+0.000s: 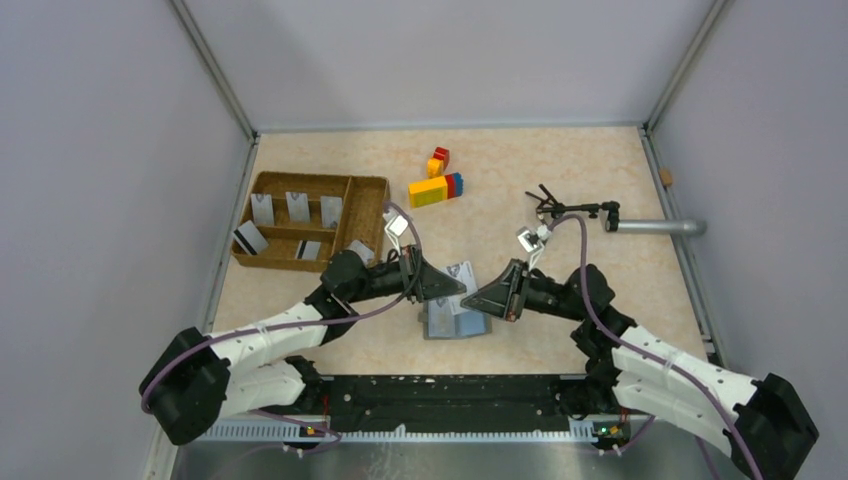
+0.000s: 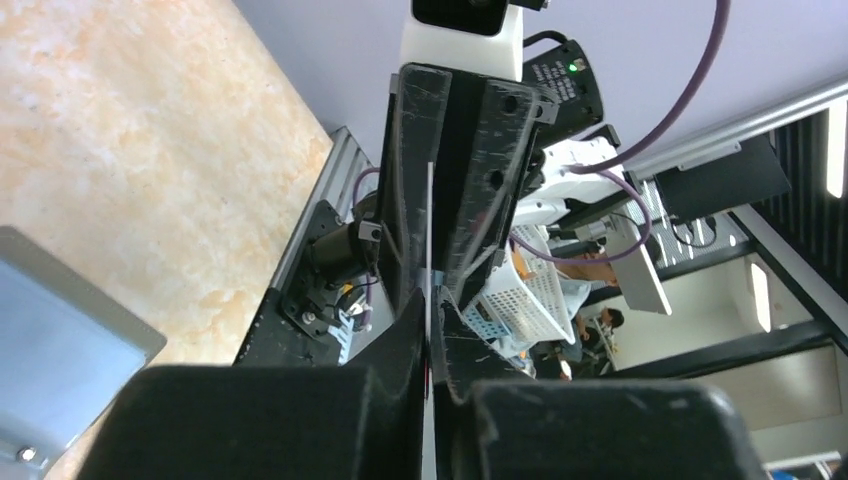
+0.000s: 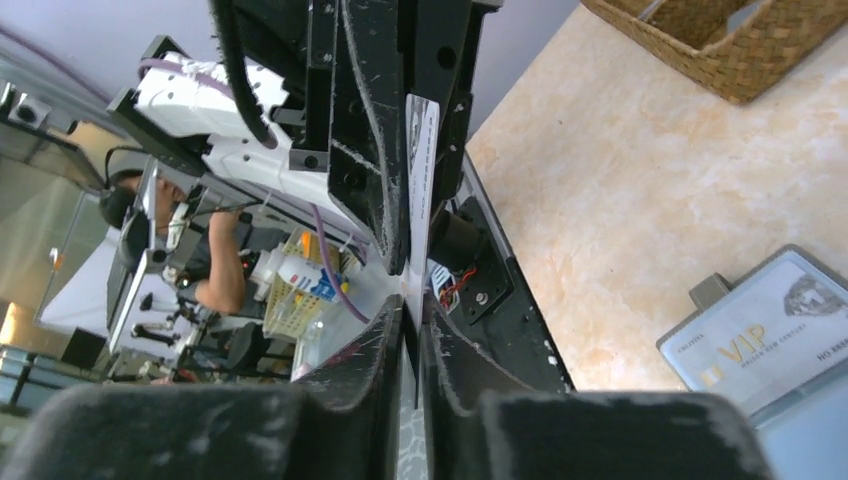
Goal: Put the credit cards into the card holder
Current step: Pick up the credit card from the storage box, then insert the credit card into the card holder.
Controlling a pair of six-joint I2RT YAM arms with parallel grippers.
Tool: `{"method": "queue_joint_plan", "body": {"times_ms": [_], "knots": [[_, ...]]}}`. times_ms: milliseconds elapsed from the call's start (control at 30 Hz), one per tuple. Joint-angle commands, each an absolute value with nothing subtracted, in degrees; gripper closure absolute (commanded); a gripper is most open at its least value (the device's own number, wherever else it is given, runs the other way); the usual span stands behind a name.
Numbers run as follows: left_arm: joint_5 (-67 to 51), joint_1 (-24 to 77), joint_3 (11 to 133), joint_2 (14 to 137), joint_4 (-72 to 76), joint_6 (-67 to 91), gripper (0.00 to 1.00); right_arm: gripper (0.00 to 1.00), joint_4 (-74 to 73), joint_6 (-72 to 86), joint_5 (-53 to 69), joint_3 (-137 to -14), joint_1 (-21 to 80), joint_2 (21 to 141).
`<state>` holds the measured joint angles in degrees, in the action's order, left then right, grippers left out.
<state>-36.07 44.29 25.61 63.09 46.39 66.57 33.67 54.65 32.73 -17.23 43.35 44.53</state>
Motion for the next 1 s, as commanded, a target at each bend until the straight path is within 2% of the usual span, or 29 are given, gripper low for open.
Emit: {"method": "queue_joint_plan", "body": {"times_ms": [0,67,100,167,267,433,667,800,967], "knots": [[-32.6,44.6,24.2,60.1,45.1,65.8,1.0,0.74,24.2,51.5,27.4,-18.9,43.7,42.4],[-29.7,44.6,24.3,58.5,38.6,63.1,1.0,0.5,16.8,49.3,23.9,-19.8,43.7,40.4],[-28.1,44.6,24.3,57.5,35.0,61.8,1.0,0.42,12.0,48.6,21.8,-20.1,43.7,39.4],[-24.3,44.5,24.7,56.1,27.9,60.2,1.0,0.34,5.3,46.7,17.9,-20.8,43.7,37.5],[-21.5,44.4,25.7,56.3,20.6,57.4,1.0,0.28,-4.2,45.3,11.2,-21.6,43.7,35.5],[-22.4,43.0,27.2,61.6,13.0,54.9,1.0,0.27,-10.3,45.4,5.5,-22.4,43.7,38.7],[-27.4,41.3,25.9,68.3,16.7,54.7,1.0,0.27,-6.3,46.5,4.3,-21.9,44.3,48.4],[-30.3,41.1,25.4,72.4,19.8,54.8,1.0,0.37,-4.3,46.4,3.9,-22.0,44.8,52.6],[-32.0,40.6,24.5,77.2,23.4,55.7,1.0,0.42,-0.4,46.2,4.8,-21.0,45.1,55.0]]}}
